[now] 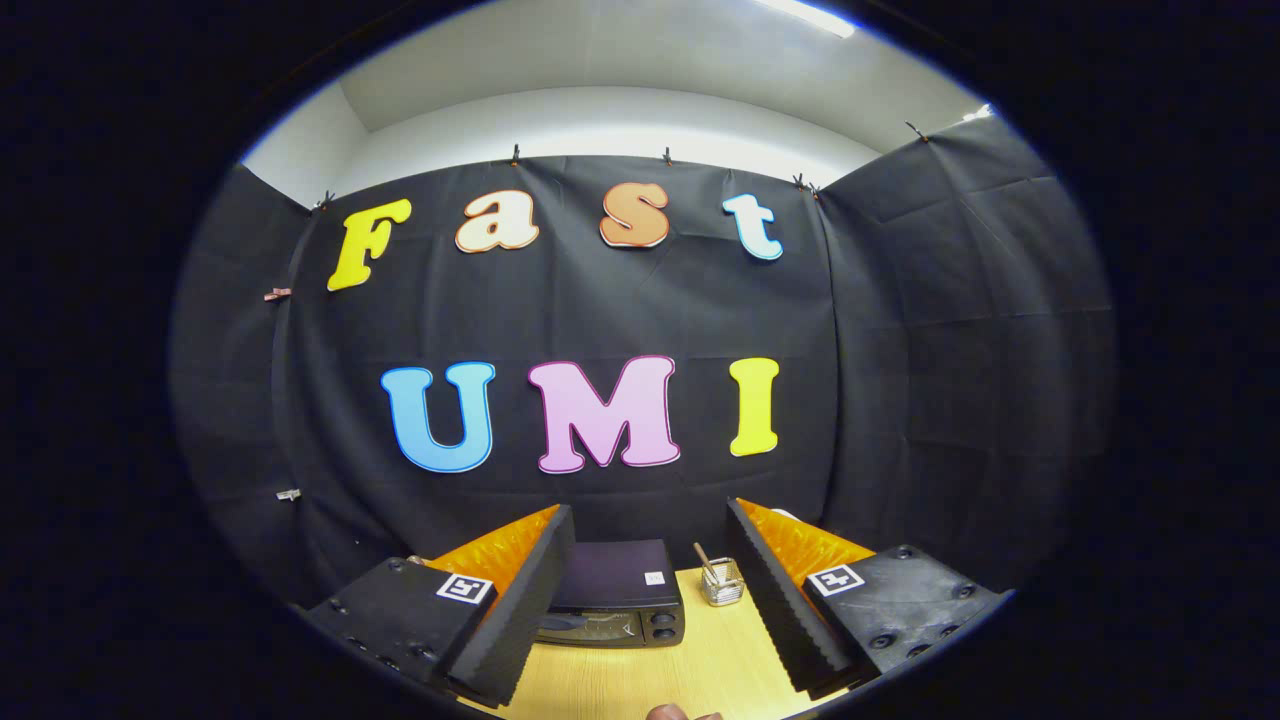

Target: Open the toaster oven, put the food inside, and close the toaster oven door.

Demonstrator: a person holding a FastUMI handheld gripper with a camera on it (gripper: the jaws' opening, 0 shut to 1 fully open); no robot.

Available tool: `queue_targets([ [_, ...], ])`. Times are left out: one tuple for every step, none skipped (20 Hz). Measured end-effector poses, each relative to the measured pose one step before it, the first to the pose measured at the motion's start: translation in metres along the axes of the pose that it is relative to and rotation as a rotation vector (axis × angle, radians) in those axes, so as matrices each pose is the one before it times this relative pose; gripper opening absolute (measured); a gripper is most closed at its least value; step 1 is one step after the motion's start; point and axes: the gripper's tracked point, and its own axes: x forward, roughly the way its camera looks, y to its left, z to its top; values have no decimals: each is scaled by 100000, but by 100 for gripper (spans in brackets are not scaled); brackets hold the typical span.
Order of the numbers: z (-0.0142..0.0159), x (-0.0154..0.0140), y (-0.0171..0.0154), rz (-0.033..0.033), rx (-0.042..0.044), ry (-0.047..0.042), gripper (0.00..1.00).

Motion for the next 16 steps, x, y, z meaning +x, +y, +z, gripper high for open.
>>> queue_targets([
  [665, -538, -198, 781, 437, -838, 98],
  [693, -532, -240, 960, -352, -1280, 98],
  [500, -419, -196, 410, -961, -891, 98],
  [445, -520, -208, 900, -1751, -1314, 98],
  [292, -516, -116, 500, -1829, -805, 98],
  [480, -617, -38, 997, -1588, -769, 98],
  [109, -384, 21, 909, -1583, -386, 98],
  [-41, -240, 66, 1207, -1368, 100, 98],
  [-114, -202, -24, 570, -1040, 61, 98],
  [-122, -180, 178, 1027, 75, 647, 98],
  [-379, -145, 157, 659, 678, 980, 98],
  [-176, 14, 9, 781, 435, 671, 98],
  [-232, 34, 55, 320, 212, 780, 98],
  [-293, -93, -55, 544, 117, 716, 98],
  [-231, -57, 33, 334, -14, 438, 98],
  [-128, 68, 8, 214, 70, 520, 98],
])
